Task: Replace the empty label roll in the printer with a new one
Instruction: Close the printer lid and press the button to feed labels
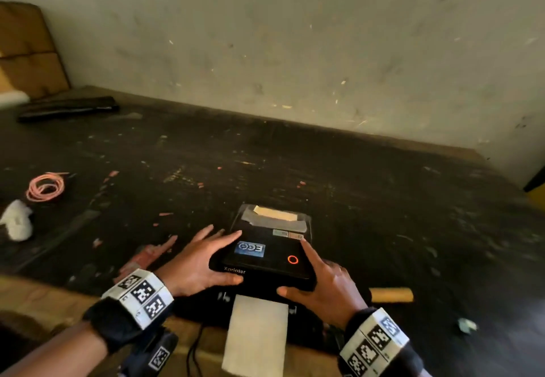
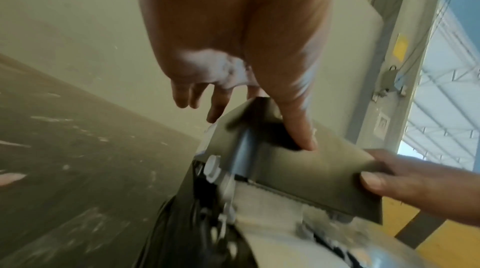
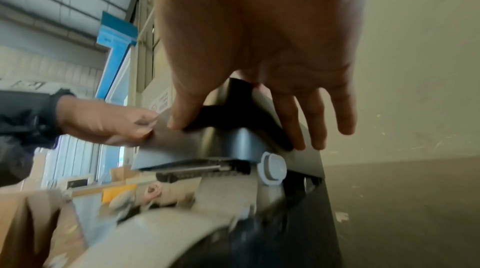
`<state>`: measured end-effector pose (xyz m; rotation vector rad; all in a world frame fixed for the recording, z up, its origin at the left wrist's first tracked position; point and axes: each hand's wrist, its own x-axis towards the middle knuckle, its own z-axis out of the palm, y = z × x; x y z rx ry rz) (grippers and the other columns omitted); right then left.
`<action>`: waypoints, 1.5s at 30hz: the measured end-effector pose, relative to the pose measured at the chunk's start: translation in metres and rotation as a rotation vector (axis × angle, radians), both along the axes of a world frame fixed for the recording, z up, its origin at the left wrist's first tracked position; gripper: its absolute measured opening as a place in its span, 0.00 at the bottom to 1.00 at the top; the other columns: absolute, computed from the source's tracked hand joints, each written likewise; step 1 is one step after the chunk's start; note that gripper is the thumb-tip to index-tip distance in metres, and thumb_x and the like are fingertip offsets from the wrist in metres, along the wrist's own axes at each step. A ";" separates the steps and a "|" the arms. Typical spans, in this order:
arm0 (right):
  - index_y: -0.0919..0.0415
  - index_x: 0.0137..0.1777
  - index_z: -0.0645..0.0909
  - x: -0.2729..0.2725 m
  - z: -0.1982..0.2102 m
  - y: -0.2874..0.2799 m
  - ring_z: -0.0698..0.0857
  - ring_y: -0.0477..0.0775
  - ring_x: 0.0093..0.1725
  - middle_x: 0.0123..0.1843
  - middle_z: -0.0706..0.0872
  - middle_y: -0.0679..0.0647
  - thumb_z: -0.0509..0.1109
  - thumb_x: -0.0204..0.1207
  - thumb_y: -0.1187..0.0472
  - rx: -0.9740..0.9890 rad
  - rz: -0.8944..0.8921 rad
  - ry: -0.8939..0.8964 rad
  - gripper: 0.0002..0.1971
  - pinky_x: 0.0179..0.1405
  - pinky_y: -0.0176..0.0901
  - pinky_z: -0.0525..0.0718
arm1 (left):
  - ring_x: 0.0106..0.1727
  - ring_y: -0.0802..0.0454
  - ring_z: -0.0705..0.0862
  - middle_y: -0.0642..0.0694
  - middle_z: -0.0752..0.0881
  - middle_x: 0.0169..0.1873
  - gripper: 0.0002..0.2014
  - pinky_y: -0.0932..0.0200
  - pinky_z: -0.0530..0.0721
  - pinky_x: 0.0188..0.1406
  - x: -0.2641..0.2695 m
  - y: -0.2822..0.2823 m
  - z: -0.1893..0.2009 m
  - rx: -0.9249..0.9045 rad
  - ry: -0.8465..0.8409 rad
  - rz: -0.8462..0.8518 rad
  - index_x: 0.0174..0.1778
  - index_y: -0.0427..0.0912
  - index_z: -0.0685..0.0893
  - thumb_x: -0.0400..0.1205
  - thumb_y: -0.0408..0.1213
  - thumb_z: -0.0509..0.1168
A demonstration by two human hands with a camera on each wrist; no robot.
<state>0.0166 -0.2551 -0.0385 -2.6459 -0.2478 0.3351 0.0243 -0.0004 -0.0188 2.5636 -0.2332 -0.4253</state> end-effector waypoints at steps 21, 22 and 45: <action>0.40 0.74 0.23 -0.018 -0.046 0.015 0.67 0.65 0.76 0.77 0.67 0.66 0.67 0.64 0.30 -0.151 -0.053 0.045 0.57 0.76 0.64 0.61 | 0.80 0.42 0.55 0.41 0.57 0.80 0.55 0.34 0.63 0.74 -0.025 -0.020 -0.060 0.004 -0.031 0.108 0.74 0.68 0.32 0.65 0.64 0.71; 0.41 0.74 0.23 -0.018 -0.045 0.015 0.70 0.63 0.74 0.76 0.70 0.65 0.67 0.65 0.31 -0.151 -0.050 0.040 0.57 0.76 0.63 0.63 | 0.79 0.43 0.58 0.41 0.59 0.79 0.55 0.35 0.65 0.74 -0.026 -0.021 -0.060 -0.008 -0.030 0.111 0.73 0.68 0.32 0.65 0.63 0.71; 0.39 0.74 0.24 -0.022 -0.041 0.016 0.85 0.57 0.56 0.69 0.79 0.60 0.70 0.68 0.38 -0.065 -0.069 0.094 0.55 0.57 0.58 0.84 | 0.72 0.45 0.71 0.41 0.68 0.75 0.56 0.40 0.73 0.69 -0.021 -0.016 -0.070 -0.081 -0.077 0.088 0.74 0.69 0.34 0.64 0.64 0.71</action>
